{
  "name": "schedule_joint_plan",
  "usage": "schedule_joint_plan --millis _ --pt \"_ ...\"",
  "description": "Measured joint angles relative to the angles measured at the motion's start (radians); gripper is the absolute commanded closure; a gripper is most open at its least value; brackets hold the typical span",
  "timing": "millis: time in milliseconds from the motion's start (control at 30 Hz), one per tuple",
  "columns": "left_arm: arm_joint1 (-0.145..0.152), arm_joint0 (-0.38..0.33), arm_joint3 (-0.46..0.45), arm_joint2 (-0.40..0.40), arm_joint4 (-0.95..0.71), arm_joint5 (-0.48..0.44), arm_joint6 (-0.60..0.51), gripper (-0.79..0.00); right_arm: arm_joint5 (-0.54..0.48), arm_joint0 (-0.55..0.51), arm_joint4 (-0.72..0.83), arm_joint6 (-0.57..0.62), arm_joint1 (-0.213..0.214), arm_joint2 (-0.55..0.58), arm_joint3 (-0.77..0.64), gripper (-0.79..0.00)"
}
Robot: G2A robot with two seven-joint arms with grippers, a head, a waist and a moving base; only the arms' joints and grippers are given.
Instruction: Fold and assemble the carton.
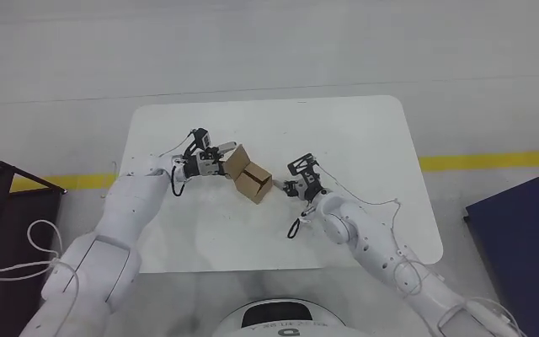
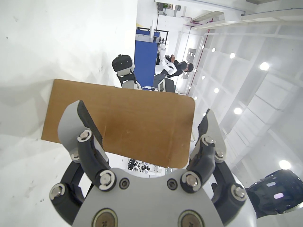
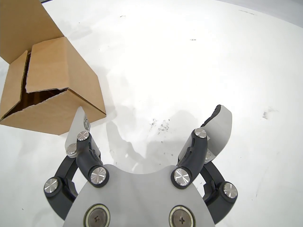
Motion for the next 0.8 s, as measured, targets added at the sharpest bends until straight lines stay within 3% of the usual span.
schedule_joint_plan --millis 167,367,600,700,800 --pt "0.015 0.044 -0.05 -0.024 -0.019 0.014 -0.014 -0.785 0.011 -0.013 -0.009 0.005 0.005 0.043 -0.001 -0.785" --pt "0.052 0.116 -0.182 -0.083 -0.063 0.061 -0.062 -0.785 -0.014 -0.039 0.005 0.005 0.019 0.128 -0.027 -0.785" --pt "0.106 0.201 -0.343 -0.19 -0.084 0.028 -0.029 -0.785 -0.208 -0.101 0.148 0.005 0.034 0.21 -0.11 -0.785" --pt "0.117 0.235 -0.419 -0.245 -0.167 0.024 -0.024 -0.785 -0.248 -0.137 0.119 0.002 0.041 0.223 -0.169 -0.785" --pt "0.117 0.244 -0.471 -0.233 -0.13 0.038 -0.016 -0.785 -0.211 -0.162 0.001 0.049 0.044 0.203 -0.217 -0.785"
